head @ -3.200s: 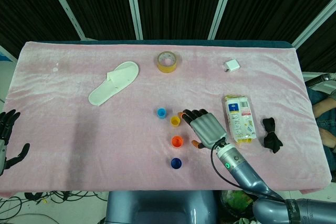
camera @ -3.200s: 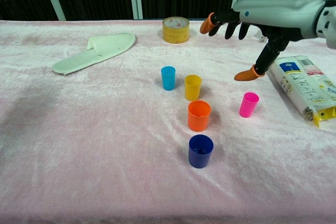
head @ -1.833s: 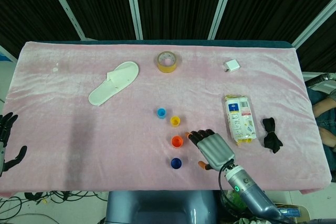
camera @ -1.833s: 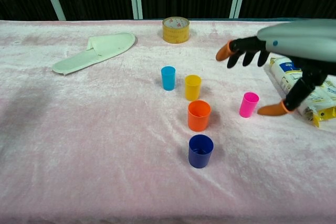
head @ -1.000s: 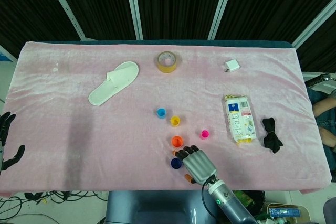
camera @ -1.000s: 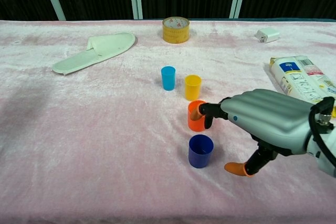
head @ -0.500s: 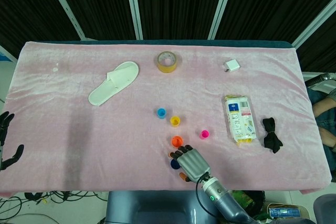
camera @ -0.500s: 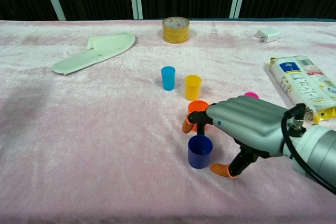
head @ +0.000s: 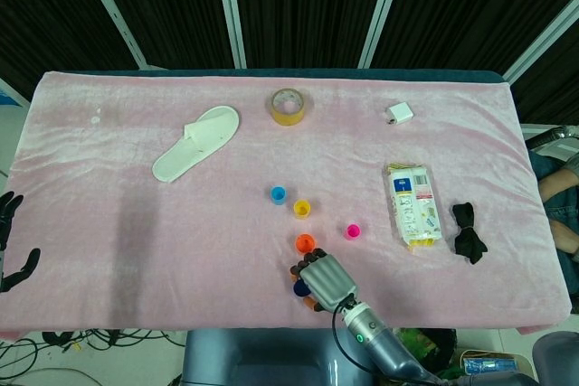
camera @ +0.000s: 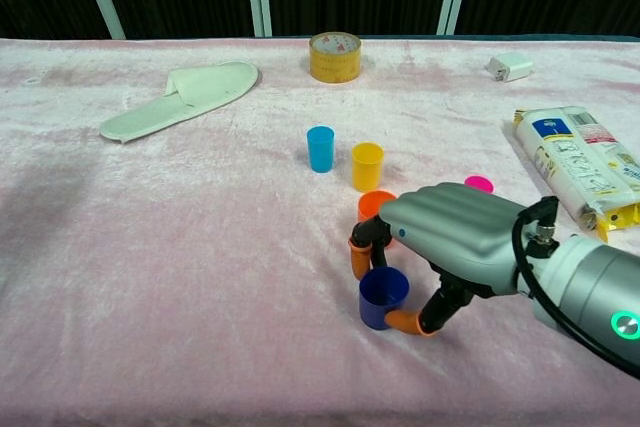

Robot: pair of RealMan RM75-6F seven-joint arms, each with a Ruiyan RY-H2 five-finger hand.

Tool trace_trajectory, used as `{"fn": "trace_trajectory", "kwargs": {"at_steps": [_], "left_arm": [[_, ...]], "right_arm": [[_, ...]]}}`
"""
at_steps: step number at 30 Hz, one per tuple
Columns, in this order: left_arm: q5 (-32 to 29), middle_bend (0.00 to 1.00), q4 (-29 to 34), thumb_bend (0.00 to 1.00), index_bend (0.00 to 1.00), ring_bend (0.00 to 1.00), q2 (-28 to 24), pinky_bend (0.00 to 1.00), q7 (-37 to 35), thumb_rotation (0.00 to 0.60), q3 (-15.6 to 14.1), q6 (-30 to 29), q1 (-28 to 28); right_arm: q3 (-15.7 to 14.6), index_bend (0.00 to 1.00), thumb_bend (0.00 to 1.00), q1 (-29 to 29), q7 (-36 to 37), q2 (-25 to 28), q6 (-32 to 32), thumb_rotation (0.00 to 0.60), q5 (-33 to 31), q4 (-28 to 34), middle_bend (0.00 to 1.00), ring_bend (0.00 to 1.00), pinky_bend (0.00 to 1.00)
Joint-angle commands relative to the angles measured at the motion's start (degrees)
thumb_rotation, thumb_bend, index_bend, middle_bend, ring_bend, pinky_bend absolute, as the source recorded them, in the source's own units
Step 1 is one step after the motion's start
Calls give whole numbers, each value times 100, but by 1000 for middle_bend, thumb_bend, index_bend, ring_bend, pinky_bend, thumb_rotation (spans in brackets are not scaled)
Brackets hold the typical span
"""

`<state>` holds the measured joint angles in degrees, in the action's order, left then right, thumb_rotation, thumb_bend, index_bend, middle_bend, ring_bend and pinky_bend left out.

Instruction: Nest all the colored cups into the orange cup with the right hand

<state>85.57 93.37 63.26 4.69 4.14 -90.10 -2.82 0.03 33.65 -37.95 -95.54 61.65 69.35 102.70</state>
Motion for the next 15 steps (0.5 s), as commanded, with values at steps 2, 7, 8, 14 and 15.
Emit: {"fn": "trace_trajectory", "kwargs": {"at_steps": [2,7,8,14,15], "left_arm": [[3,46,-7,342,54,0,4,0,6,600,-6,6,0],[8,46,0,342,54,0,5,0,3,600,-5,-5,4],[9,46,1,342,54,0,4,0,1,600,-5,-10,7],[16,46,0,342,54,0,5,0,2,600,-7,-22,14],[16,46,1,342,54,0,6,0,2,600,-6,-26,16]], "right_arm": [[-11,520,284,-30,98,63,37,600,72,135,512,296,240],[43,520,288,-18,-25,250,118,600,102,388,513,296,240],[77,520,289,-8,-64,305,140,600,97,464,513,296,240],[503,520,288,164,-255,666,164,600,-154,831,511,296,240],[591,520,288,209,-288,729,143,600,-233,872,511,296,240]]}}
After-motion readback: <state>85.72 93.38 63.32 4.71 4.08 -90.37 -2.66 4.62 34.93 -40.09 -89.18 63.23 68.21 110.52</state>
